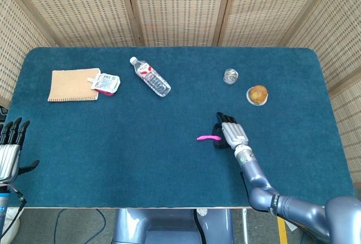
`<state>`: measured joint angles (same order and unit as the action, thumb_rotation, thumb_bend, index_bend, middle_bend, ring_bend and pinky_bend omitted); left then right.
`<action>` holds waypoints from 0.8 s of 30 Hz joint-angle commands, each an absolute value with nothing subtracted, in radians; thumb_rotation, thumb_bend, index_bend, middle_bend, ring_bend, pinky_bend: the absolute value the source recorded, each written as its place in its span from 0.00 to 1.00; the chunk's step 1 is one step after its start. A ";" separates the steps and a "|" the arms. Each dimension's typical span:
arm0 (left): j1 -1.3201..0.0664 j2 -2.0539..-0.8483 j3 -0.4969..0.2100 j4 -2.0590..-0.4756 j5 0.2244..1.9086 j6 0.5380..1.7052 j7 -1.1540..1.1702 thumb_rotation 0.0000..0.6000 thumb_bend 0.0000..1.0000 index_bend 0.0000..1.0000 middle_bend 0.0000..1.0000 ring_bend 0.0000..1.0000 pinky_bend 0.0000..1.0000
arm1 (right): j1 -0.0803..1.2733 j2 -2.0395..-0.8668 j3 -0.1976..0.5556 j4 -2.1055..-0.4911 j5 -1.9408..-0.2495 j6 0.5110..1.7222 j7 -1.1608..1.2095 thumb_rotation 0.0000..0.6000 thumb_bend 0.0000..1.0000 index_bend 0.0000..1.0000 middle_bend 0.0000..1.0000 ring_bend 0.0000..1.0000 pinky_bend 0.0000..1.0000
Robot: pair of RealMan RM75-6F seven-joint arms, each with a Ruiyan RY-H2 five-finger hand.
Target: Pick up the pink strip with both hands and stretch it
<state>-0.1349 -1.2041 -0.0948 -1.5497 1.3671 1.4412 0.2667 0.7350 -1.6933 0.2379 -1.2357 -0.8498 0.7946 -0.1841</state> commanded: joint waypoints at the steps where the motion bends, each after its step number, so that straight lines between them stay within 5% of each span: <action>1: -0.135 -1.203 -0.095 -1.551 1.367 1.441 0.265 1.00 0.00 0.00 0.00 0.00 0.00 | 0.734 -1.698 0.236 -1.229 -0.851 0.791 -0.179 1.00 0.50 0.53 0.00 0.00 0.00; 24: -0.137 -1.199 -0.090 -1.555 1.372 1.441 0.259 1.00 0.00 0.00 0.00 0.00 0.00 | 0.716 -1.665 0.270 -1.306 -0.854 0.784 -0.098 1.00 0.65 0.66 0.05 0.00 0.00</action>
<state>-0.1366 -1.1990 -0.0896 -1.5548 1.3722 1.4412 0.2597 0.7174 -1.6741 0.2655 -1.2926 -0.8586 0.7841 -0.0991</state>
